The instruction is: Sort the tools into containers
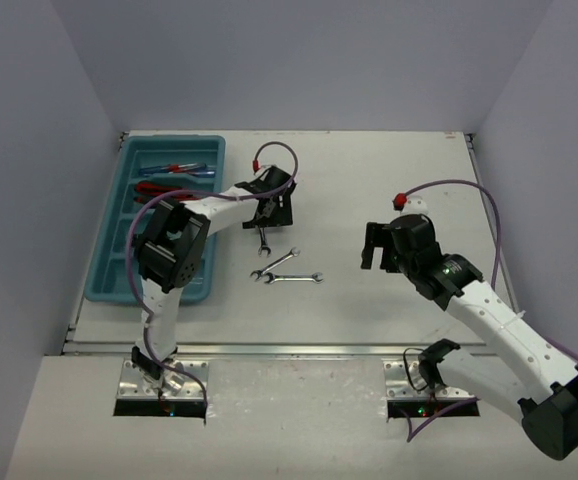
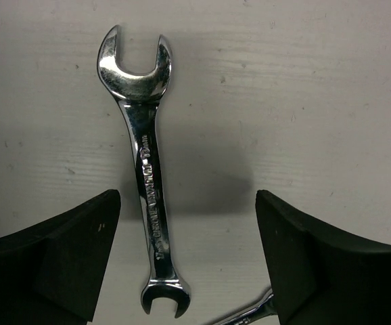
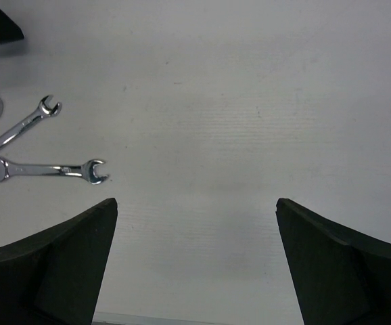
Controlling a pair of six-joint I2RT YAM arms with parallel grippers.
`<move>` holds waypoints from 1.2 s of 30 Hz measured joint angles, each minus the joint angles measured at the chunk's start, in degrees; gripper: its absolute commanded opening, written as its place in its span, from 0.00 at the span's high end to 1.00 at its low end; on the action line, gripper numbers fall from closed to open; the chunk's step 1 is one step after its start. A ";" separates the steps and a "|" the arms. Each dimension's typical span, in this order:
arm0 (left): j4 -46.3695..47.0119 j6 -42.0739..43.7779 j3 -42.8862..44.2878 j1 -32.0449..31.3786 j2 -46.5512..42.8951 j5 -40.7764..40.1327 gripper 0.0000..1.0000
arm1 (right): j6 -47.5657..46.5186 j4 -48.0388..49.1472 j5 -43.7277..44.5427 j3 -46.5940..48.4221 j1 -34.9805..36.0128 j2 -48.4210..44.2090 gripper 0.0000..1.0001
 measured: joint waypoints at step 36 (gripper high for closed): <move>-7.38 -3.77 2.09 1.13 1.82 -0.15 0.73 | -3.23 5.24 -8.06 -5.32 0.00 -4.94 0.01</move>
